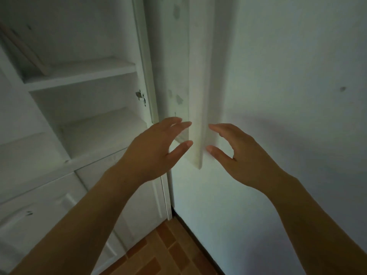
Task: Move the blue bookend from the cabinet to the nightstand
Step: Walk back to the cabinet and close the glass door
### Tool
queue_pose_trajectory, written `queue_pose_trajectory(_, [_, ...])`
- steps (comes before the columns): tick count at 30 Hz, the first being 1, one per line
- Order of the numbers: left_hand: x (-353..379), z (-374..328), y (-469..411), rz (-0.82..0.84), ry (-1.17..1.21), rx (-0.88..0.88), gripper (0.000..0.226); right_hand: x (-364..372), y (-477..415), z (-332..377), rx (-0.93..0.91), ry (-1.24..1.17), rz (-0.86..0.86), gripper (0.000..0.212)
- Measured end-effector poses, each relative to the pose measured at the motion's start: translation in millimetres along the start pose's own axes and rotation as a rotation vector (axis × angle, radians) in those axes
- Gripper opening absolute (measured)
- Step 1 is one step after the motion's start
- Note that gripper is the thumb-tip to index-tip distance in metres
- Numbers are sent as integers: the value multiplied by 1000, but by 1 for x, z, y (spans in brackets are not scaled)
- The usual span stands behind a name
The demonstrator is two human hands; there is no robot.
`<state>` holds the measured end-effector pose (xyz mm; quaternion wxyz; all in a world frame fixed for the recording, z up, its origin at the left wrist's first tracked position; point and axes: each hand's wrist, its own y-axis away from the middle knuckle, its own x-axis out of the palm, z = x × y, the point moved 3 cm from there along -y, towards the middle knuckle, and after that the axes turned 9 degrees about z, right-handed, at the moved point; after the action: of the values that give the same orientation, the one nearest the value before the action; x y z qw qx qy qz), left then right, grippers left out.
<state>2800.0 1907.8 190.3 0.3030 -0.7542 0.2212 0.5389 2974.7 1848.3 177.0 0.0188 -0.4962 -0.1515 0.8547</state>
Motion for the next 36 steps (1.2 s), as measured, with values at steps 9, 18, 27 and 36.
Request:
queue_pose_trajectory(9, [-52,23,-95,-118,-99,14,61,-62,-93,-13,-151,42,-133,63])
queue_pose_trajectory(18, [-108,30,-140,-242,-134,95,70,-93,-136,-8,-197,93,-265,68])
queue_pose_trajectory(27, [-173,31,-178,-375,-145,171,61,-130,-168,8,-247,60,-391,69])
queue_pose_trajectory(36, [-230,20,-201,-503,-139,199,62,-140,-177,18,-296,38,-413,65])
